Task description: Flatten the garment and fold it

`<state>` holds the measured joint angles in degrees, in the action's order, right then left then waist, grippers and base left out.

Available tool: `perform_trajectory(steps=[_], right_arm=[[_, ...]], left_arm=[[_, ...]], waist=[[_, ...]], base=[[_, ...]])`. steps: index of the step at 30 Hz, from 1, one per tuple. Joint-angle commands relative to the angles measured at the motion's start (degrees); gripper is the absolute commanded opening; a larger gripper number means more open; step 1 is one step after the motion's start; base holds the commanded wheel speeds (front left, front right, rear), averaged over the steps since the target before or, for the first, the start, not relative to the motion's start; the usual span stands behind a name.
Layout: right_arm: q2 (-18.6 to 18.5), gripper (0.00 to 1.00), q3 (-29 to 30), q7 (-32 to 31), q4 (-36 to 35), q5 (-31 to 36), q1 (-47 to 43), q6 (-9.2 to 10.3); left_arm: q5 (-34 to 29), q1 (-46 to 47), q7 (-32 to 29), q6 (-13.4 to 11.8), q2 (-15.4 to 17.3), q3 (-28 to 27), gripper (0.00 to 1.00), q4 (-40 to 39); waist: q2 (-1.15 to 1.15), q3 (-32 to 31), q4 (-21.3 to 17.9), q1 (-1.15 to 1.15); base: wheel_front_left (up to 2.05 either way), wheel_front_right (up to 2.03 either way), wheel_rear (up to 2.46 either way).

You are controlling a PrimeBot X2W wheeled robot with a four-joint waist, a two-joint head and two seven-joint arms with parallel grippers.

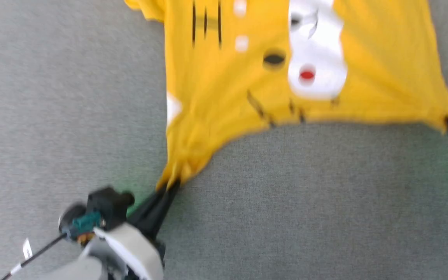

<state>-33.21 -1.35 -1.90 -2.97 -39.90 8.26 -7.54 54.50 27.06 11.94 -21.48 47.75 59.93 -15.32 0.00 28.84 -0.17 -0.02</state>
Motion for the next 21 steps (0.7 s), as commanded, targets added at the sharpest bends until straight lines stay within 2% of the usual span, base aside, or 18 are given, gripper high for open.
perform_trajectory(steps=[1, 5, 11, 16, 21], right_arm=[[0.5, 0.0, 0.4, -1.3, -0.27, -0.14, -2.69, 0.05], [0.37, 0.0, 0.26, -5.47, 0.0, -0.3, -8.5, 0.05], [0.3, 0.0, -0.6, -14.92, 0.96, -3.62, -17.37, 0.05], [0.92, 0.0, -0.69, -22.74, 1.81, -6.25, -23.47, 0.05], [2.04, 0.0, -0.48, -30.13, 2.93, -7.3, -28.27, 0.05]], left_arm=[[2.18, -2.68, -1.19, -0.08, 0.9, 0.88, 0.0, 0.64], [8.79, -8.1, -4.47, 0.86, 1.59, 2.46, 0.0, 1.26], [17.8, -14.97, -11.86, 2.03, 3.31, 5.87, 0.0, 2.42], [22.15, -18.43, -14.24, 2.21, 4.44, 6.83, 0.0, 2.78], [23.64, -19.85, -14.74, 2.37, 4.79, 7.12, 0.0, 3.21]], waist=[[0.0, -6.4, 1.35, 0.02], [0.0, -9.33, 1.69, 0.02], [0.0, -12.67, 1.59, 0.02], [0.0, -14.46, 1.7, 0.02], [0.0, -15.56, 1.89, 0.02]], base=[[0.0, 0.0, 0.0], [0.0, 0.0, 0.0], [0.0, 0.0, 0.0], [0.0, 0.0, 0.0], [0.0, 0.0, 0.0]])
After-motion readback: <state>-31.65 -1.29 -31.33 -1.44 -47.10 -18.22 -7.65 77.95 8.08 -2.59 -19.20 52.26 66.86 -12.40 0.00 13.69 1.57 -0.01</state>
